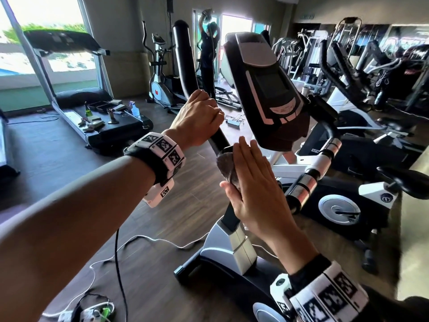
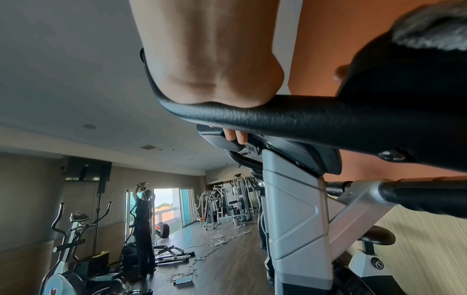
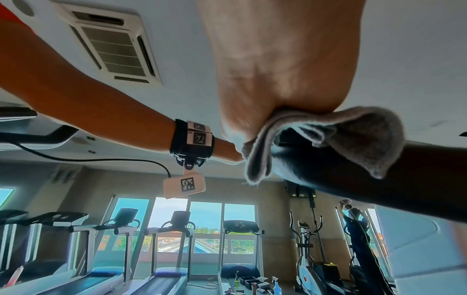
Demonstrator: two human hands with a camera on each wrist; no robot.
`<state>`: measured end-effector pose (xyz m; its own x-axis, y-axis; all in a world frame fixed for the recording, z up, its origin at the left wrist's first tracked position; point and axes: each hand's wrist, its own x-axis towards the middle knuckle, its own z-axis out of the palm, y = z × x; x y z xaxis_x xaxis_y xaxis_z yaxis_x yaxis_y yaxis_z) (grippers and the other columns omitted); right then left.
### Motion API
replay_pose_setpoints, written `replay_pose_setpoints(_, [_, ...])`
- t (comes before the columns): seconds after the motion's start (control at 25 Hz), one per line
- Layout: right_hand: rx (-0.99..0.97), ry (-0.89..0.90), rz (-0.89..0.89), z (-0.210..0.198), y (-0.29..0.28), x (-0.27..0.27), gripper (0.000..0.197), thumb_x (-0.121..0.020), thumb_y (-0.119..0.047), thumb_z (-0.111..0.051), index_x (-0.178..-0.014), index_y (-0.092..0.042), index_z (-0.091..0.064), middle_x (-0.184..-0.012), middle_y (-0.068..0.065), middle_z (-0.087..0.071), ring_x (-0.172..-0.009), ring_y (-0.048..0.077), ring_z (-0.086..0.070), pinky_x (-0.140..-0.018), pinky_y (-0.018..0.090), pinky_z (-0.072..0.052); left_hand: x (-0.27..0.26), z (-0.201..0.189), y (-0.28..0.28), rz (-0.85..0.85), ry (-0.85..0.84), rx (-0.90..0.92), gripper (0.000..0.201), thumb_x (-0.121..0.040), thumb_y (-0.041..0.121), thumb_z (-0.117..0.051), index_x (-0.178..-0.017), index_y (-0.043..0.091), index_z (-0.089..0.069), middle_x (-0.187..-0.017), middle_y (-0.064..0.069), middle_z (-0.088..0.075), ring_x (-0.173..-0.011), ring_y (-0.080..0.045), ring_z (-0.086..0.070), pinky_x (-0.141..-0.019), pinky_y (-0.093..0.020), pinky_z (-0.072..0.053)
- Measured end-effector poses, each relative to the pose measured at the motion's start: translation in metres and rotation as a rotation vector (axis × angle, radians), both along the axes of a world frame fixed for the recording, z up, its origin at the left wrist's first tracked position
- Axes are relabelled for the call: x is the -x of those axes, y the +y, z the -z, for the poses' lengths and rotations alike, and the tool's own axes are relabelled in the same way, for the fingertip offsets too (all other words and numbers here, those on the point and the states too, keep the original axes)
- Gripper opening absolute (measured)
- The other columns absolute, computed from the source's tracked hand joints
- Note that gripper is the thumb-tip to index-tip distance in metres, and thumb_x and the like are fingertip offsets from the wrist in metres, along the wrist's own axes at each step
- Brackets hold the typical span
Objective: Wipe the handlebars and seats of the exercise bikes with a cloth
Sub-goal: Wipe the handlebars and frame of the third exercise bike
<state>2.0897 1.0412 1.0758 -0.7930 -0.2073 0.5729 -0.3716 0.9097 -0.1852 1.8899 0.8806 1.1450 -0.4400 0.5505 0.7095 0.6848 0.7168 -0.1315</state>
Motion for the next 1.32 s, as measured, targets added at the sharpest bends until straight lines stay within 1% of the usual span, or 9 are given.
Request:
replay_pose_setpoints(0.2, [-0.016, -0.134, 0.063, -0.029, -0.018, 0.031, 0.074, -0.106, -0.05, -0.033, -0.162, -0.006, -0.012, -0.172, 0.01, -0.003, -0.158, 0.023, 0.007, -0.128, 0.042, 0.002, -0.001, 0.0, 0.002, -0.01, 0.011, -0.002, 0.052, -0.101, 0.032, -0.032, -0.075, 0.01, -0.072, -0.087, -0.002, -0.07, -0.092, -0.025, -0.053, -0.101, -0.038, -0.036])
replay_pose_setpoints(0.36, [-0.004, -0.15, 0.011, -0.035, -0.019, 0.037, 0.072, -0.106, -0.049, -0.026, -0.163, -0.007, -0.012, -0.172, 0.01, -0.006, -0.158, 0.018, 0.004, -0.127, 0.034, 0.007, -0.002, -0.002, 0.0, 0.002, 0.024, 0.039, 0.052, -0.101, 0.032, -0.031, -0.075, 0.01, -0.07, -0.086, -0.003, -0.069, -0.091, -0.024, -0.053, -0.102, -0.039, -0.036])
replay_pose_setpoints(0.52, [-0.043, -0.12, -0.016, -0.01, 0.006, 0.003, 0.075, -0.103, -0.054, -0.016, -0.163, -0.01, -0.003, -0.171, 0.005, 0.007, -0.156, 0.01, 0.017, -0.125, 0.027, 0.012, 0.0, -0.001, -0.001, -0.023, 0.004, 0.037, 0.055, -0.101, 0.035, -0.028, -0.078, 0.013, -0.073, -0.09, 0.001, -0.07, -0.096, -0.021, -0.053, -0.106, -0.035, -0.034])
replay_pose_setpoints(0.6, [-0.031, -0.134, -0.008, -0.013, 0.006, 0.012, 0.079, -0.101, -0.057, -0.013, -0.163, -0.01, -0.003, -0.171, 0.005, 0.006, -0.156, 0.011, 0.017, -0.127, 0.032, 0.008, 0.001, 0.0, 0.001, -0.016, 0.006, 0.028, 0.055, -0.101, 0.035, -0.029, -0.077, 0.013, -0.073, -0.09, 0.0, -0.07, -0.096, -0.022, -0.053, -0.105, -0.036, -0.035])
replay_pose_setpoints(0.72, [0.072, -0.193, -0.042, -0.03, -0.006, 0.039, 0.087, -0.095, -0.065, -0.012, -0.164, -0.011, -0.009, -0.172, 0.006, 0.0, -0.158, 0.016, 0.009, -0.129, 0.043, -0.002, 0.0, 0.0, 0.0, 0.008, 0.007, 0.011, 0.054, -0.101, 0.034, -0.03, -0.077, 0.012, -0.073, -0.09, -0.001, -0.07, -0.095, -0.024, -0.054, -0.103, -0.039, -0.036])
replay_pose_setpoints(0.88, [0.216, -0.098, -0.206, -0.03, 0.006, 0.039, 0.073, -0.102, -0.054, -0.03, -0.162, -0.012, -0.023, -0.171, 0.004, -0.016, -0.158, 0.013, -0.003, -0.129, 0.036, -0.007, -0.001, 0.0, 0.001, 0.01, -0.001, 0.013, 0.053, -0.101, 0.034, -0.03, -0.077, 0.012, -0.073, -0.09, -0.001, -0.07, -0.093, -0.024, -0.053, -0.103, -0.041, -0.037])
replay_pose_setpoints(1.0, [0.196, -0.024, -0.162, -0.025, 0.005, 0.034, 0.065, -0.099, -0.05, -0.034, -0.149, -0.01, -0.049, -0.156, 0.003, -0.045, -0.15, 0.018, -0.028, -0.124, 0.041, -0.025, -0.002, 0.001, 0.002, 0.023, 0.006, -0.024, 0.051, -0.1, 0.032, -0.034, -0.075, 0.012, -0.073, -0.089, -0.001, -0.07, -0.092, -0.025, -0.053, -0.103, -0.041, -0.037])
replay_pose_setpoints(1.12, [0.085, 0.038, -0.234, -0.024, 0.001, 0.034, 0.052, -0.098, -0.042, -0.043, -0.138, -0.012, -0.058, -0.142, 0.002, -0.054, -0.14, 0.023, -0.039, -0.119, 0.042, -0.031, -0.004, 0.001, 0.003, 0.036, 0.01, -0.026, 0.051, -0.1, 0.031, -0.034, -0.075, 0.012, -0.074, -0.09, -0.002, -0.071, -0.093, -0.026, -0.054, -0.101, -0.042, -0.038])
replay_pose_setpoints(1.32, [0.054, -0.014, -0.151, -0.022, 0.002, 0.034, 0.071, -0.097, -0.045, -0.039, -0.159, -0.011, -0.031, -0.162, 0.005, -0.035, -0.153, 0.017, -0.022, -0.126, 0.041, -0.02, -0.005, -0.002, 0.002, 0.028, -0.003, -0.011, 0.052, -0.1, 0.032, -0.032, -0.077, 0.011, -0.075, -0.093, -0.003, -0.072, -0.095, -0.026, -0.056, -0.103, -0.042, -0.038])
